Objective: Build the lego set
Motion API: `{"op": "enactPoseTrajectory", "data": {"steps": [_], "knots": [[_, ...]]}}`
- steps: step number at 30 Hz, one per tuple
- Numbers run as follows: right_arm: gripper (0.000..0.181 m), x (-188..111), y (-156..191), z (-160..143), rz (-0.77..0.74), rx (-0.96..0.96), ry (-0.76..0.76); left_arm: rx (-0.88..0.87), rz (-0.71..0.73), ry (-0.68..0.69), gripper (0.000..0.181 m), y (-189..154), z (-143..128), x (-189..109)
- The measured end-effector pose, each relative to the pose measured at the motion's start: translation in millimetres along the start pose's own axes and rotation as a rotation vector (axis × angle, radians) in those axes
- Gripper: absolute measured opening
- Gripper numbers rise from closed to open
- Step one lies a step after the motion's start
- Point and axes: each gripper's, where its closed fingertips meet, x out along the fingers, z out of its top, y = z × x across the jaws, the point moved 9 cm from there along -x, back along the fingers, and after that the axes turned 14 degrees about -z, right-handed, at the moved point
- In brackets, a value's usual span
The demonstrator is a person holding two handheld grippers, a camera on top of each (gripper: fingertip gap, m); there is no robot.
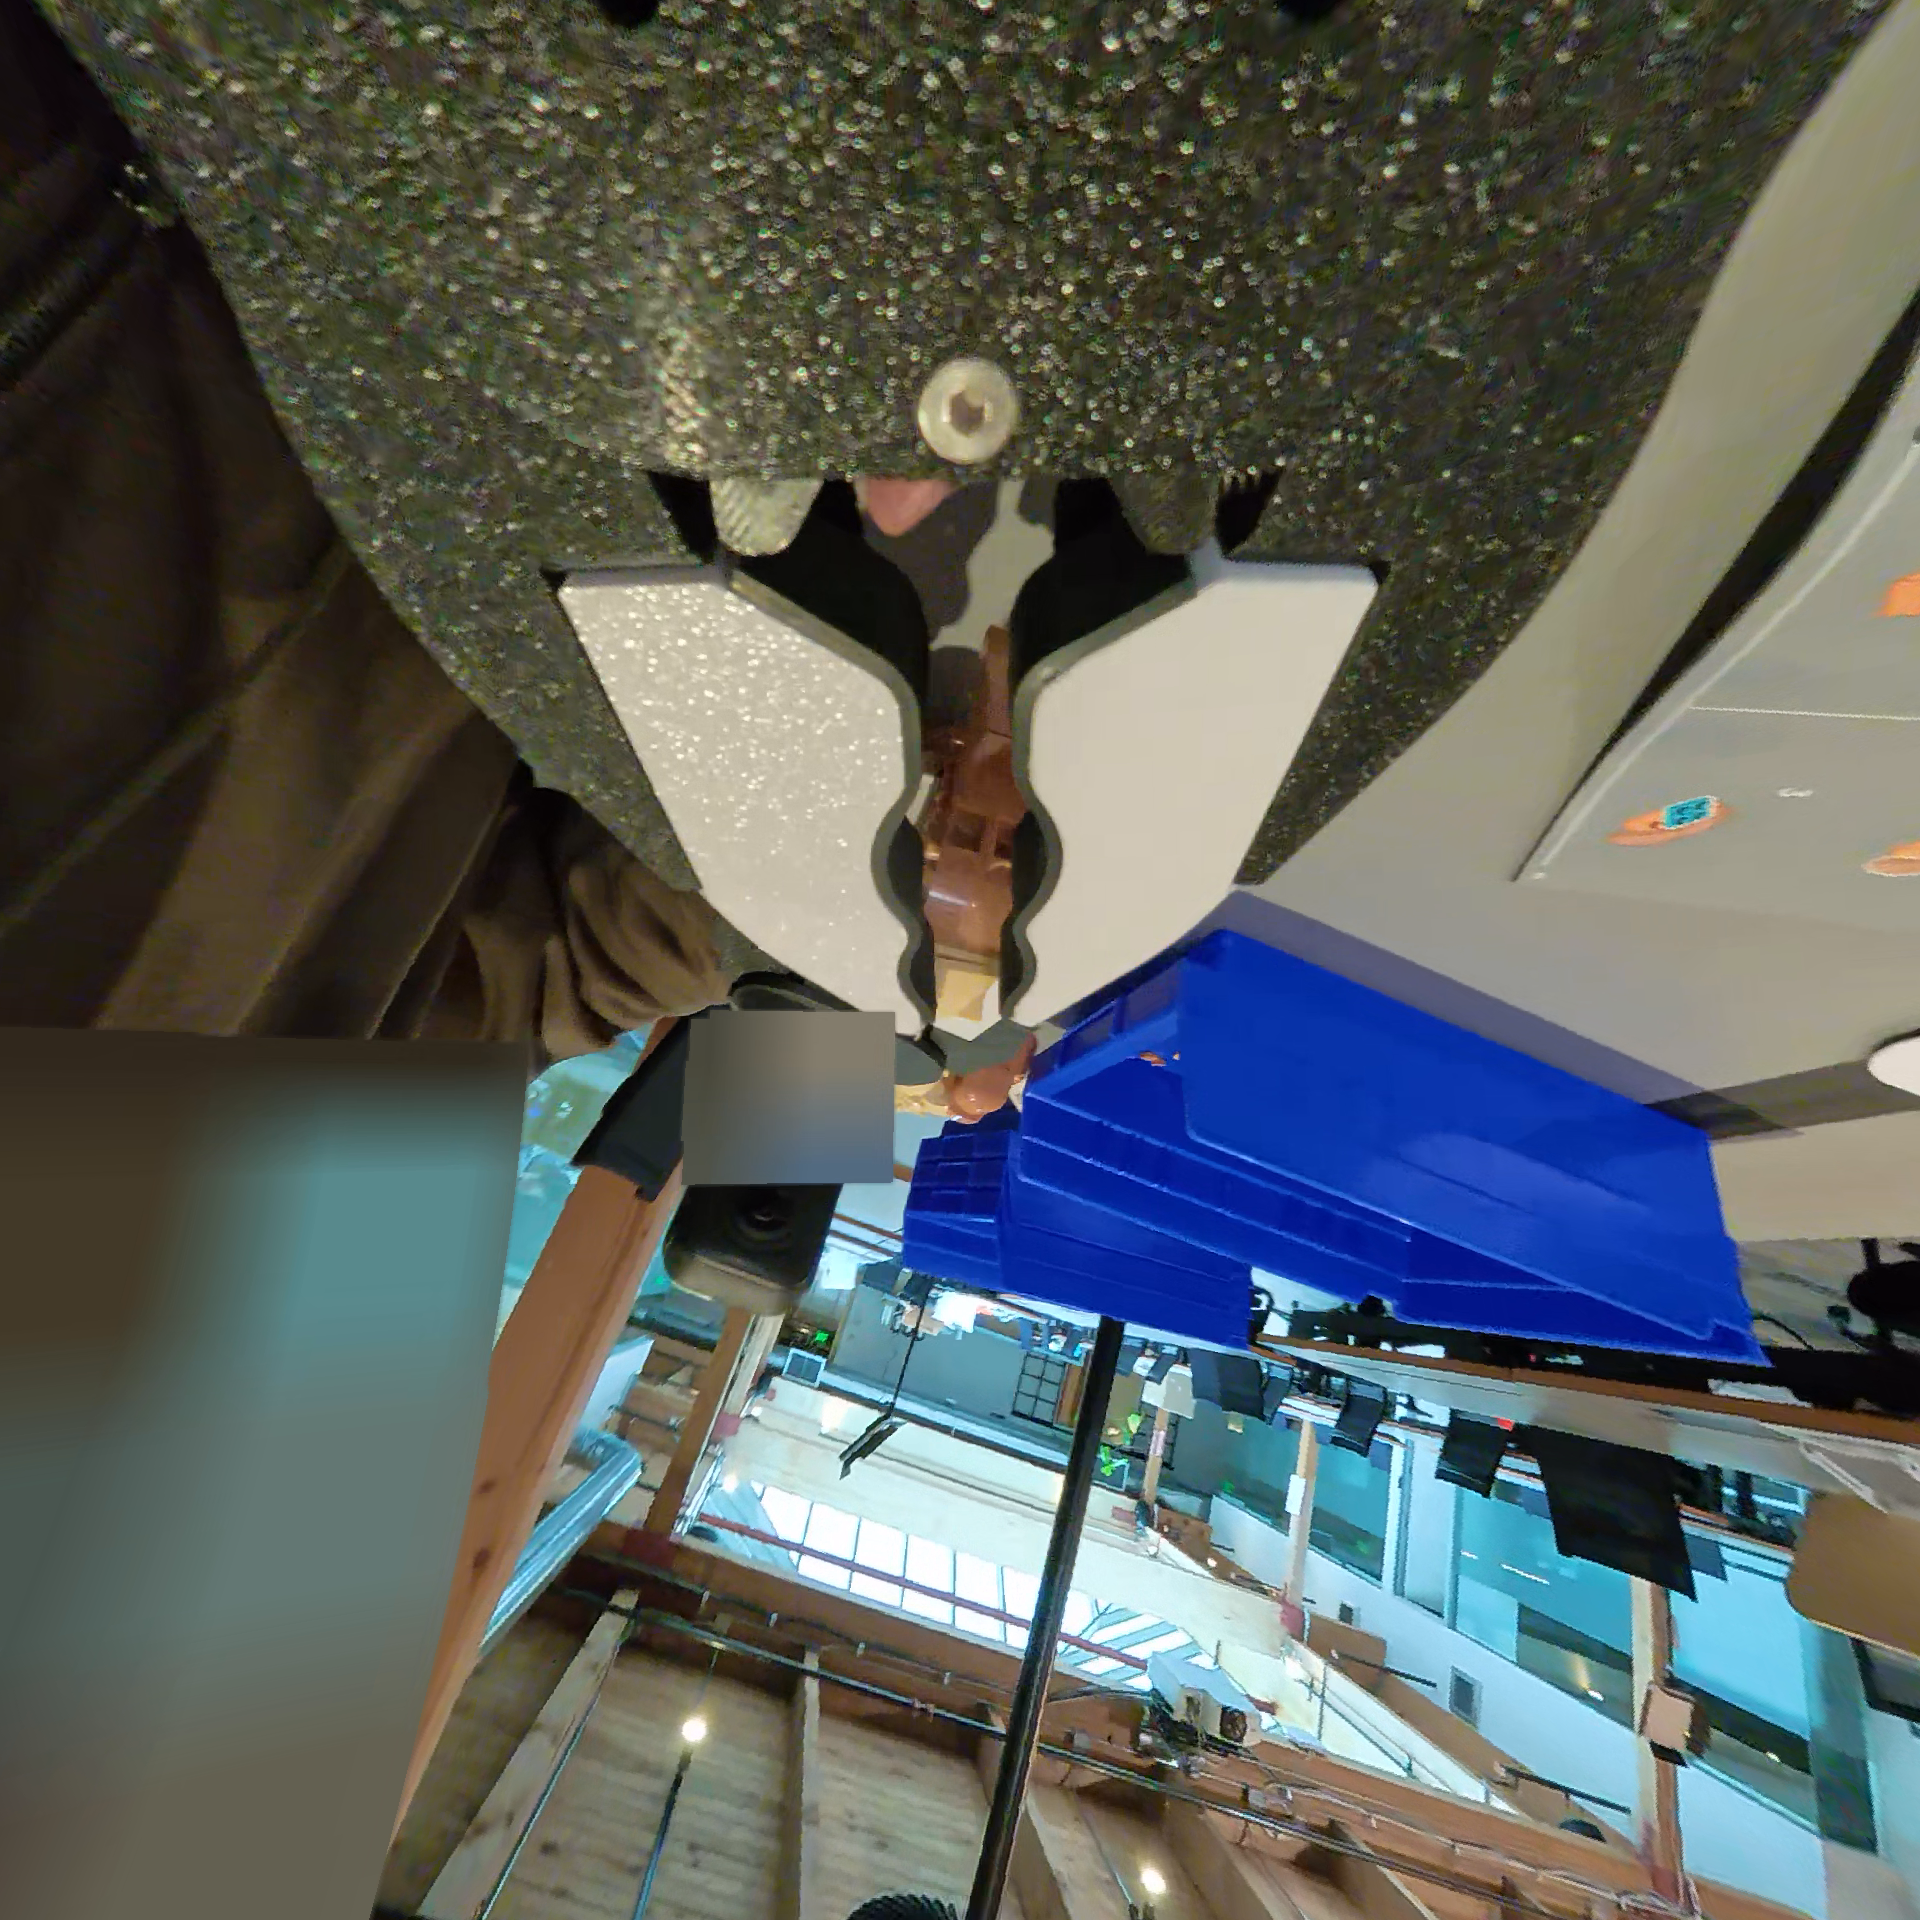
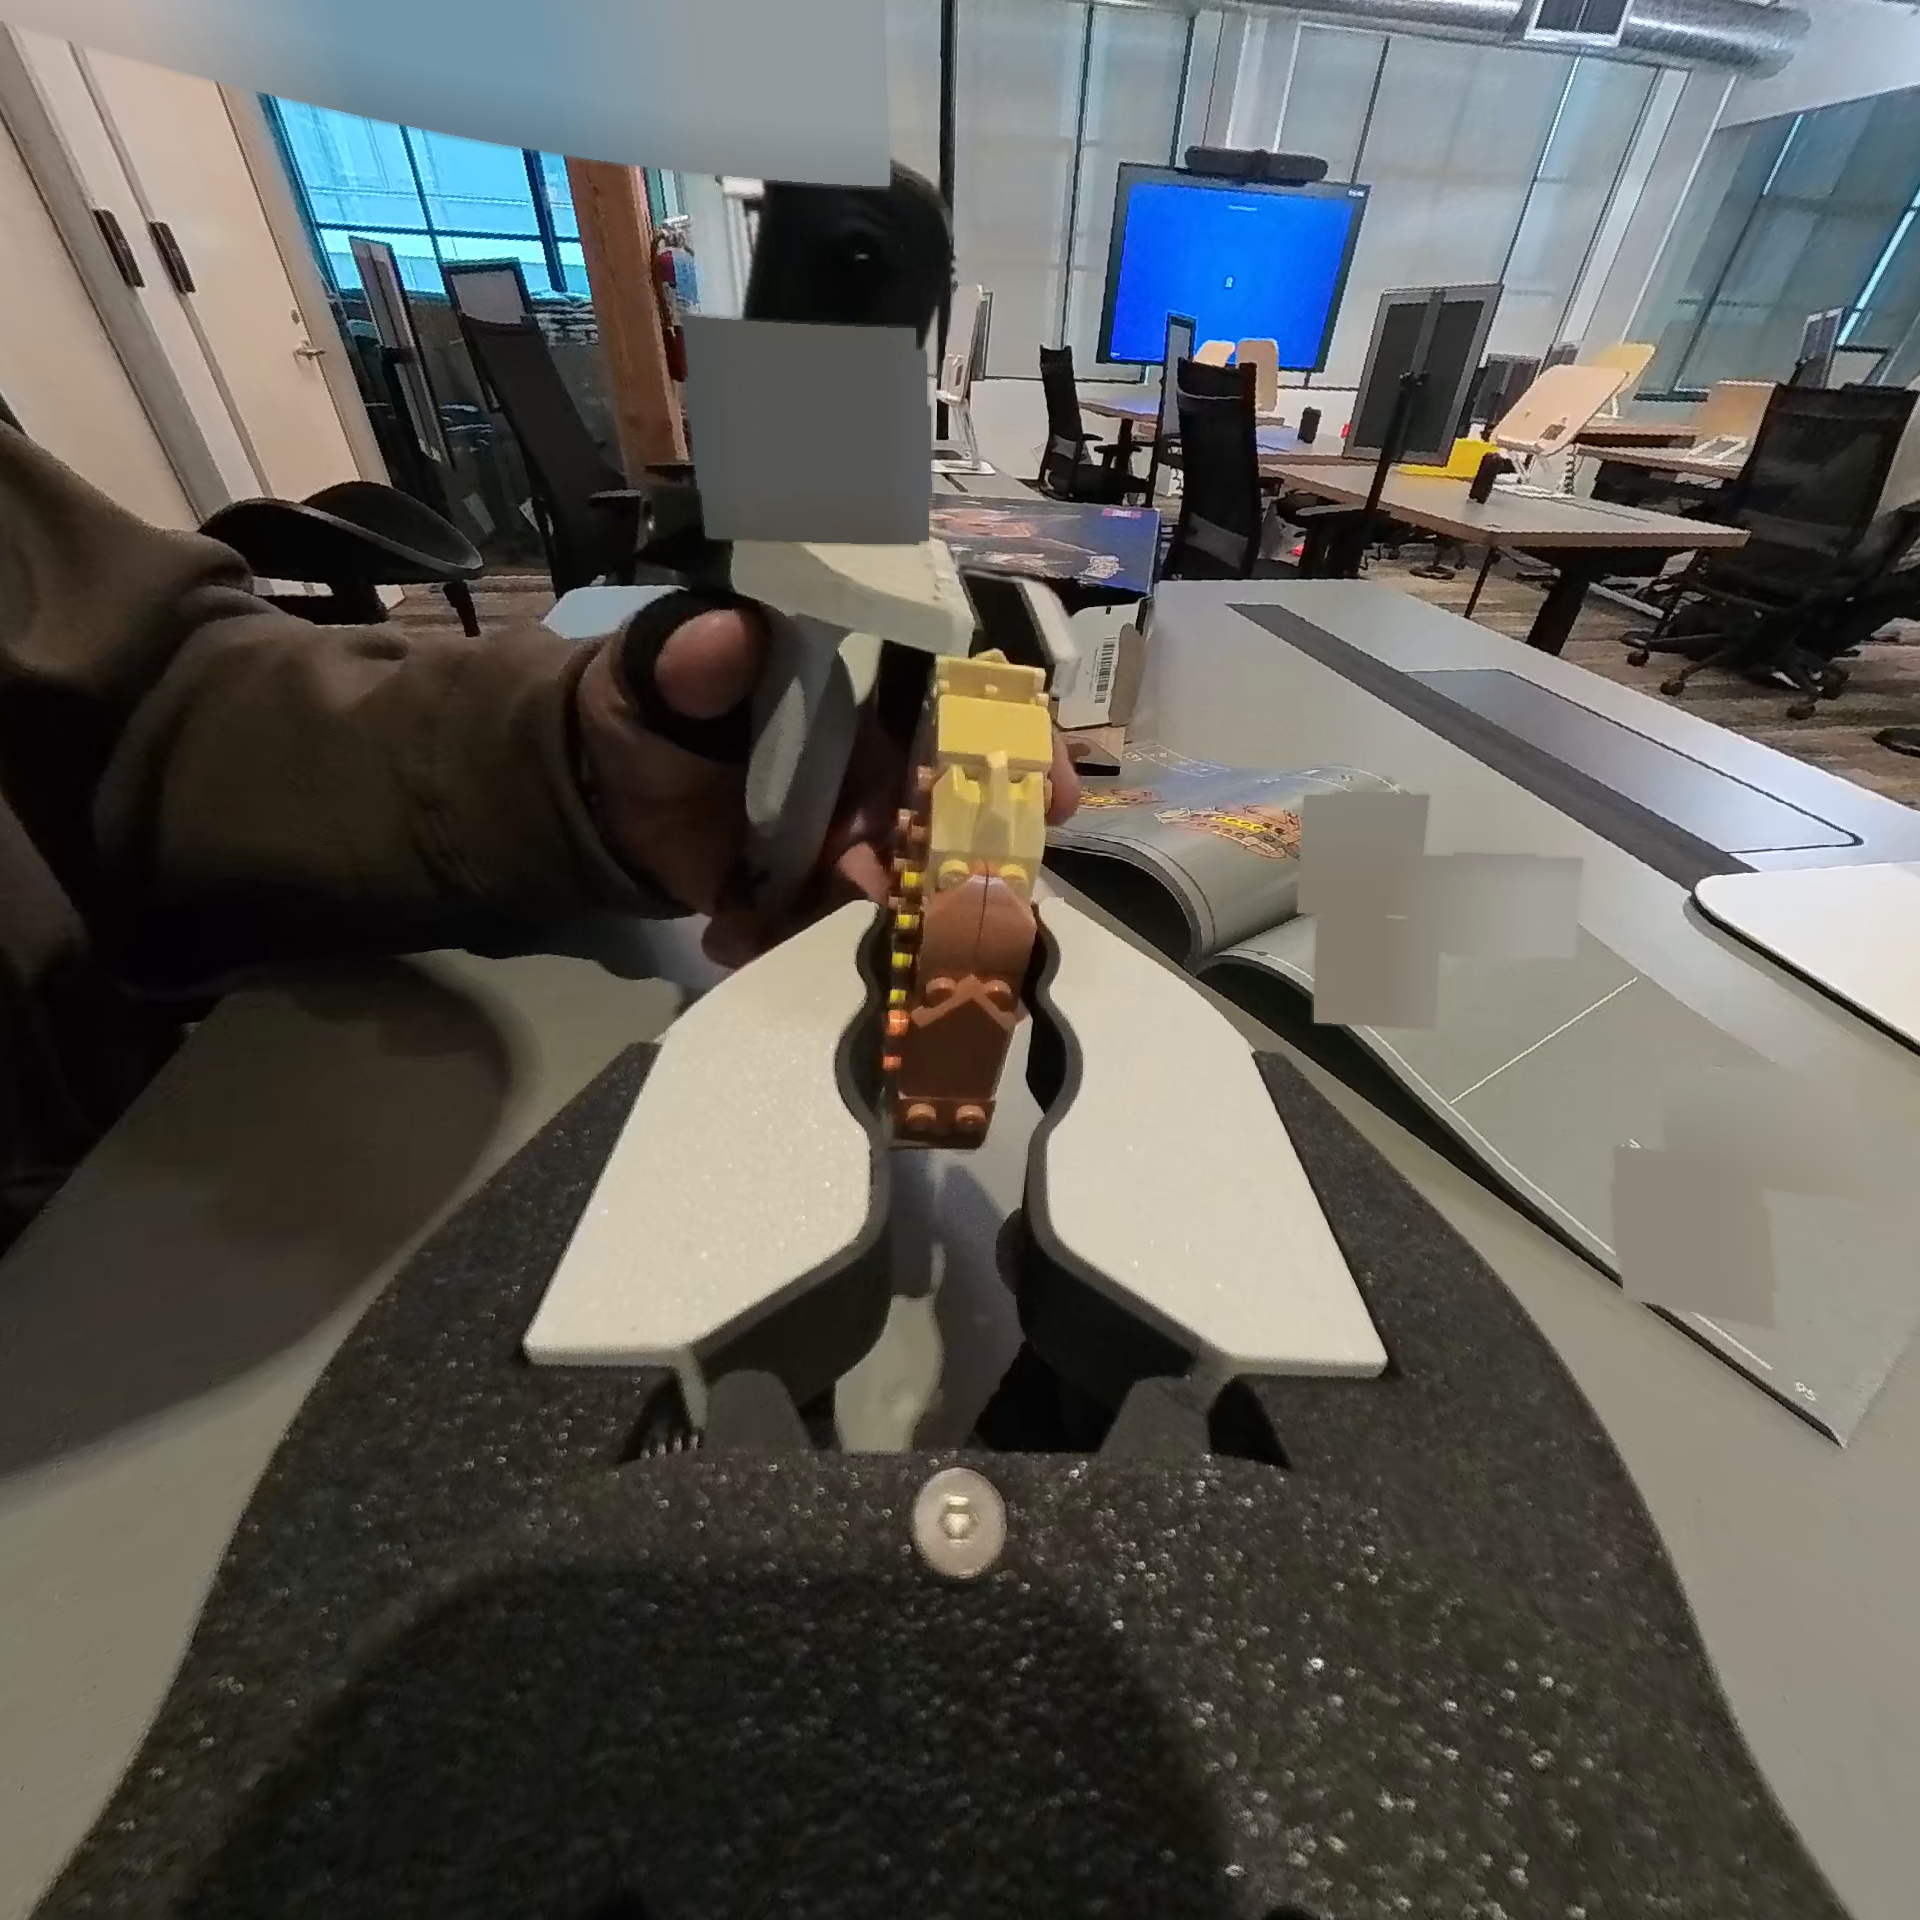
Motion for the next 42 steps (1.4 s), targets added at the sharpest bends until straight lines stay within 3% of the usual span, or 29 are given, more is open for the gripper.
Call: {"op": "enactPoseTrajectory", "data": {"steps": [21, 42], "knots": [[0.023, 0.6, -0.1, 0.2, 0.054, 0.066, 0.01, -0.017, -0.032, -0.059, 0.008, 0.4, -3.8, 2.9], [0.021, -0.9, -1.8, 0.5, 0.082, 0.108, 0.011, -0.034, -0.041, -0.02, 0.009, 0.9, -2.7, -0.6]]}}
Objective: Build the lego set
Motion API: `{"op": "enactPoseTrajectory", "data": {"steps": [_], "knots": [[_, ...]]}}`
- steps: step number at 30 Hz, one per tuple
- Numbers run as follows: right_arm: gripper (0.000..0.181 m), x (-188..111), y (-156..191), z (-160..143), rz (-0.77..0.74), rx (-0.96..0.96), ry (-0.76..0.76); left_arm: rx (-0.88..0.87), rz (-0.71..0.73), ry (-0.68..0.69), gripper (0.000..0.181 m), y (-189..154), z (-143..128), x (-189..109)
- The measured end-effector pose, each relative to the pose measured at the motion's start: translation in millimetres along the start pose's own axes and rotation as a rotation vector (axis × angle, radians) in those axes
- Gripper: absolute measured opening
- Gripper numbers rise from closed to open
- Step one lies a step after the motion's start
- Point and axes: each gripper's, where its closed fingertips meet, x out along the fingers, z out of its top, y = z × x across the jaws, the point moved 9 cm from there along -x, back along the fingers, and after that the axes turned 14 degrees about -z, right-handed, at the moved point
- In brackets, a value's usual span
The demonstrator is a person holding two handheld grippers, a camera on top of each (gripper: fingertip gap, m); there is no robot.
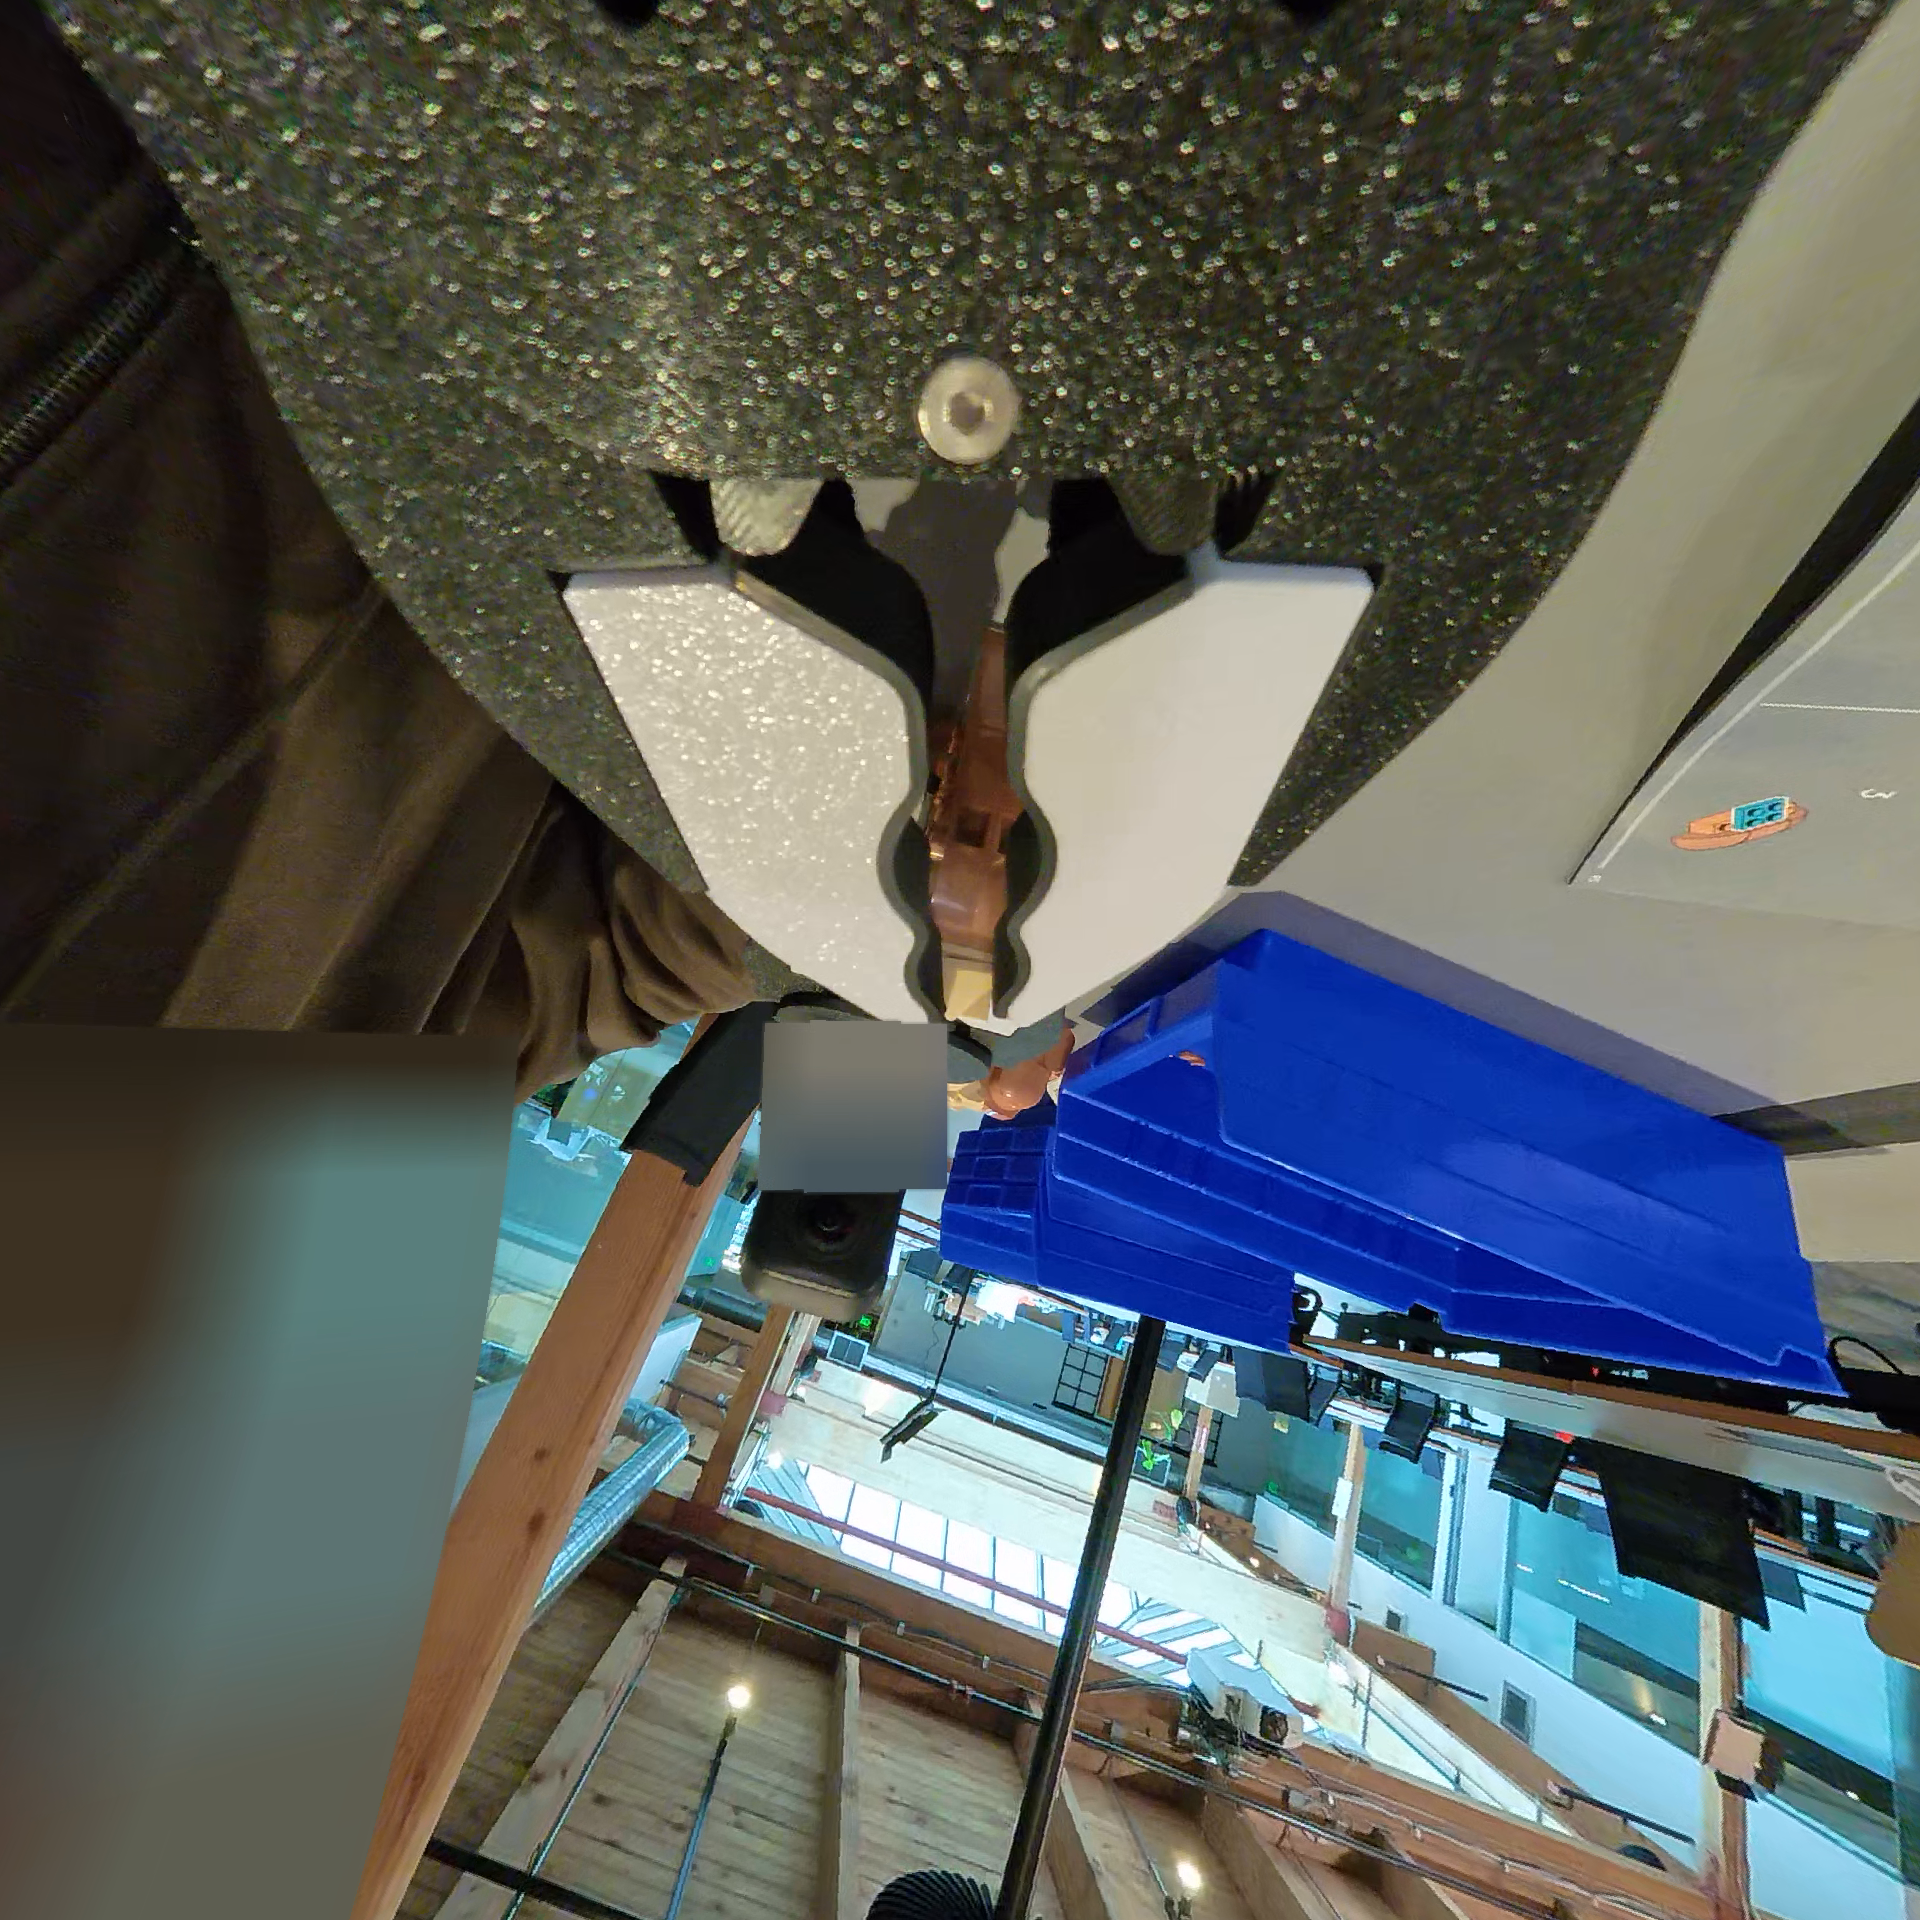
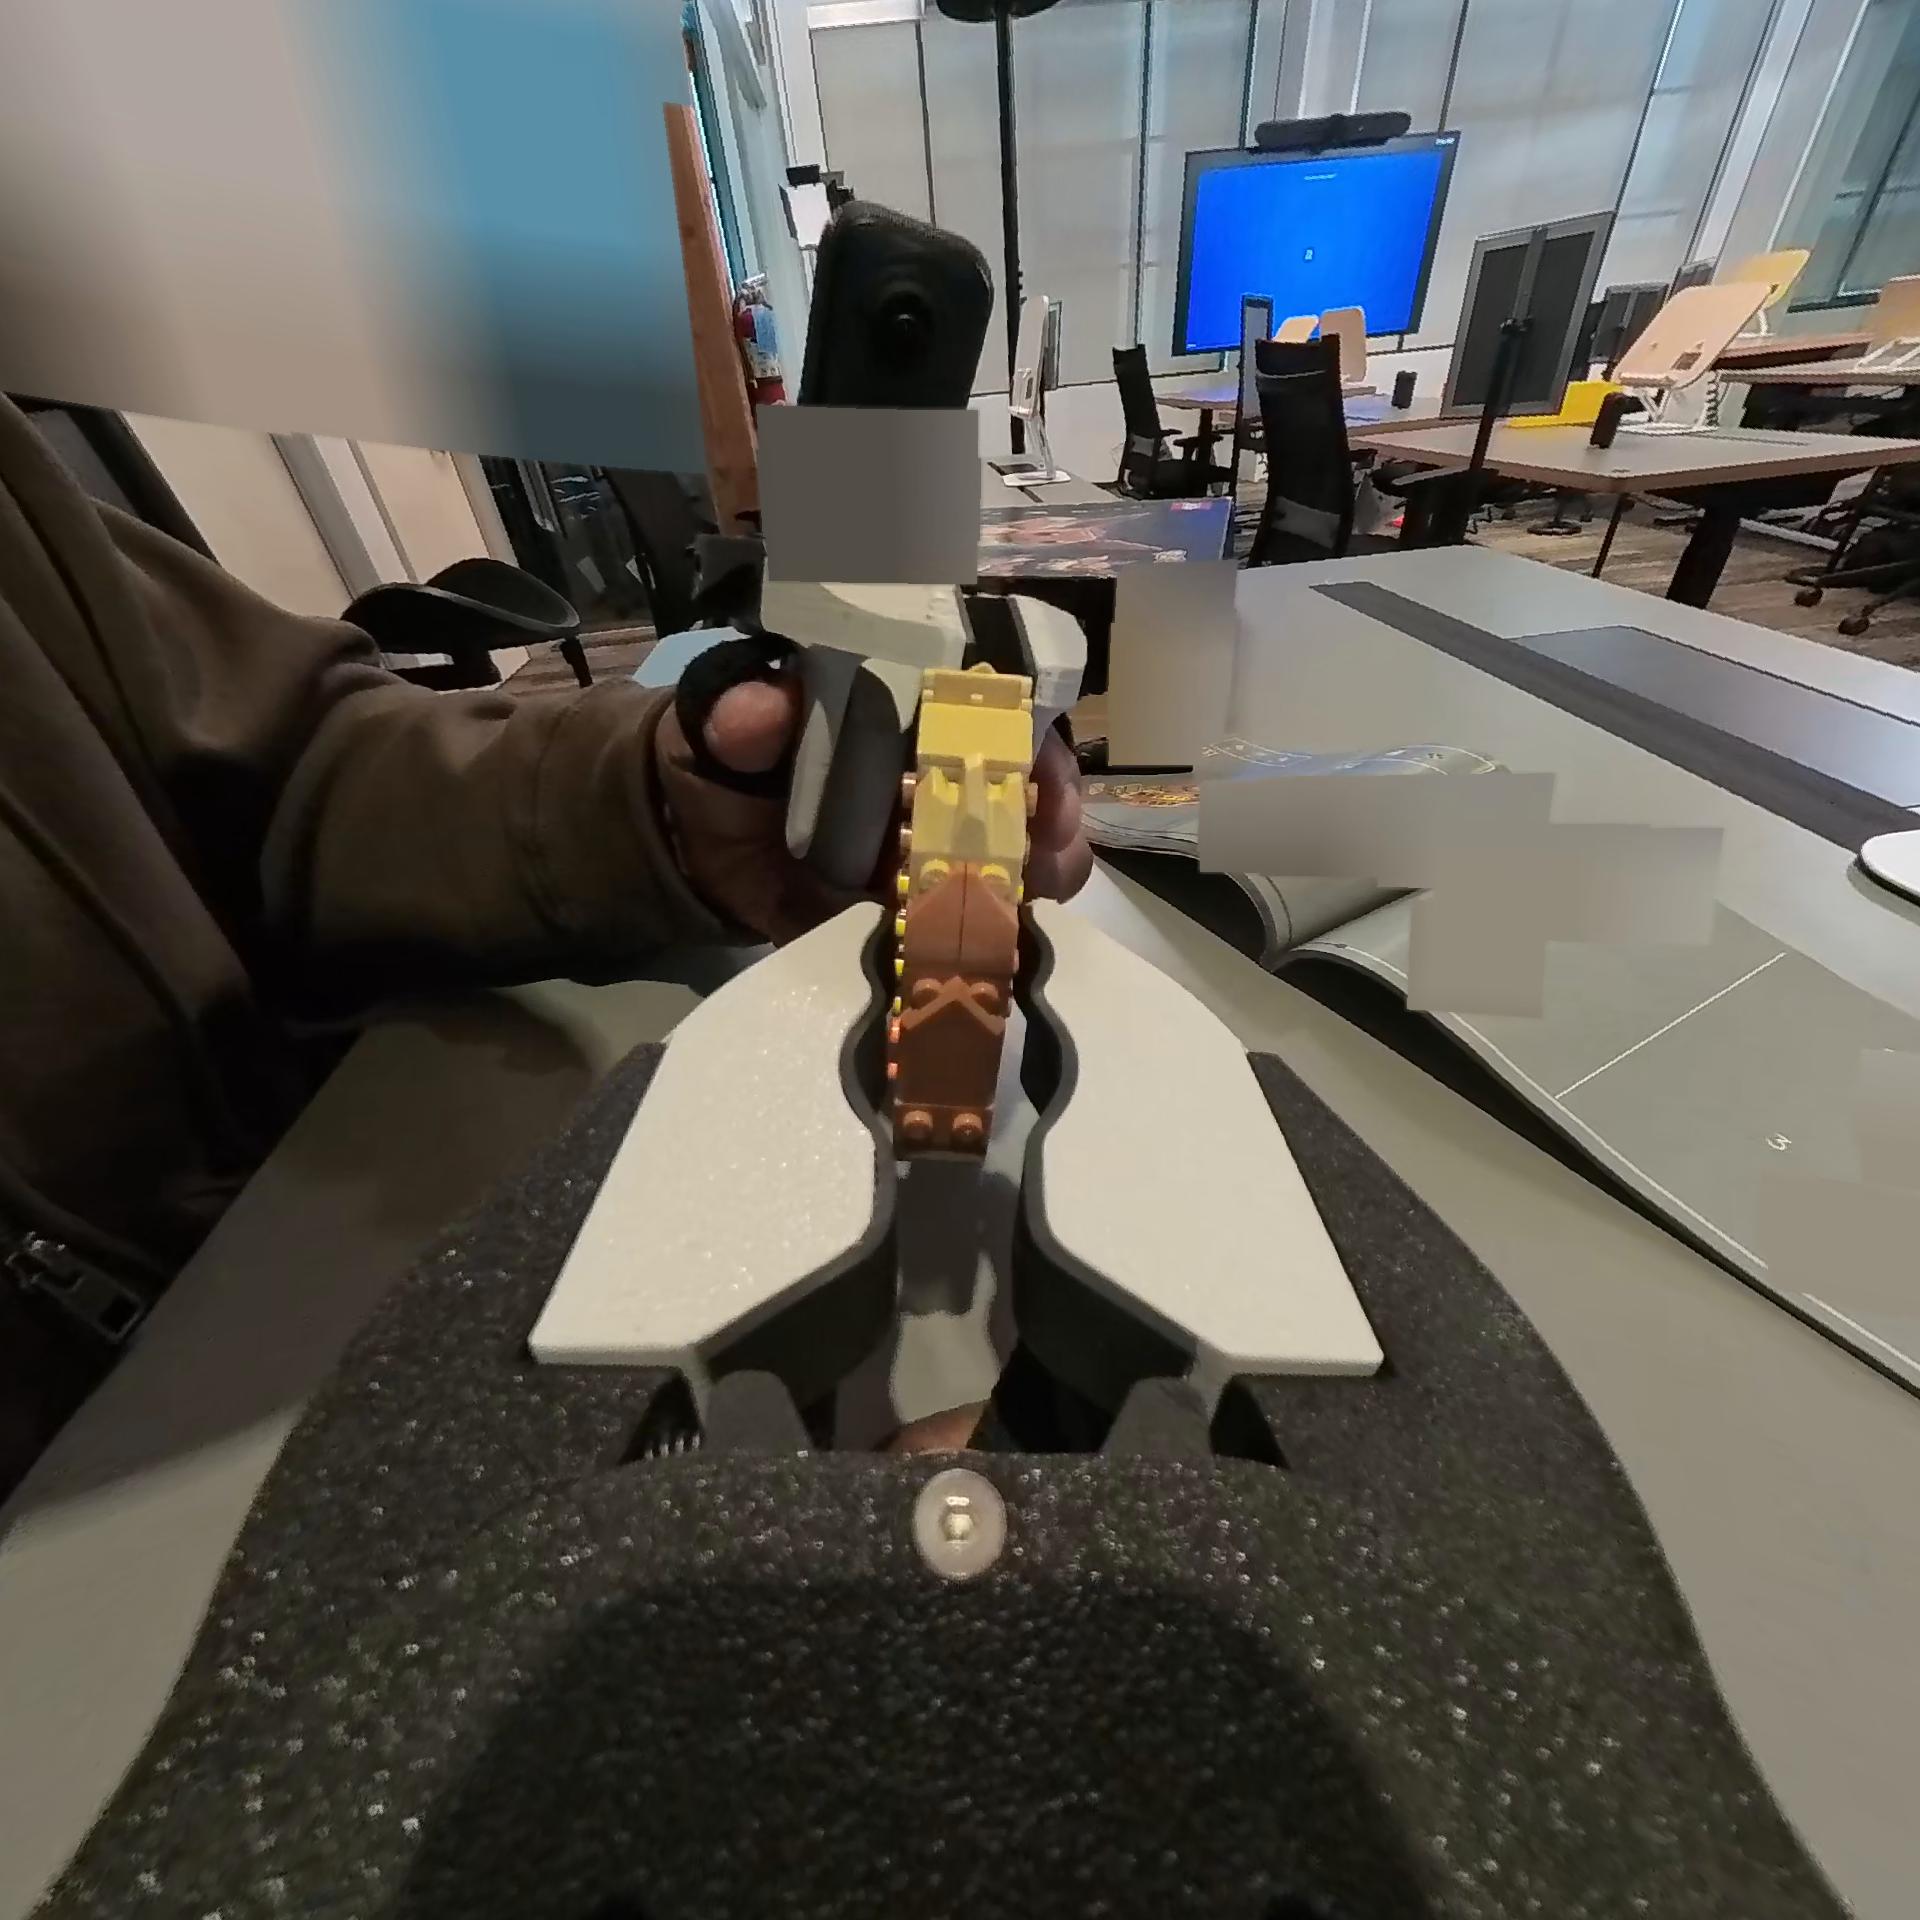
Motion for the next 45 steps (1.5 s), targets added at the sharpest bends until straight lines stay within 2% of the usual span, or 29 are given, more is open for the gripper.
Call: {"op": "enactPoseTrajectory", "data": {"steps": [30, 40, 45], "knots": [[0.02, -0.5, -3.3, 1.9, 0.03, 0.136, -0.025, 0.017, 0.006, -0.123, 0.009, 2.0, -5.4, 5.1], [0.02, 0.2, -3.1, 2.0, 0.043, 0.164, -0.029, 0.065, 0.02, -0.128, 0.008, 1.0, -5.5, 5.6], [0.021, 0.2, -0.8, 3.8, 0.054, 0.136, -0.049, 0.055, -0.021, -0.124, 0.008, -0.4, -1.6, 4.6]]}}
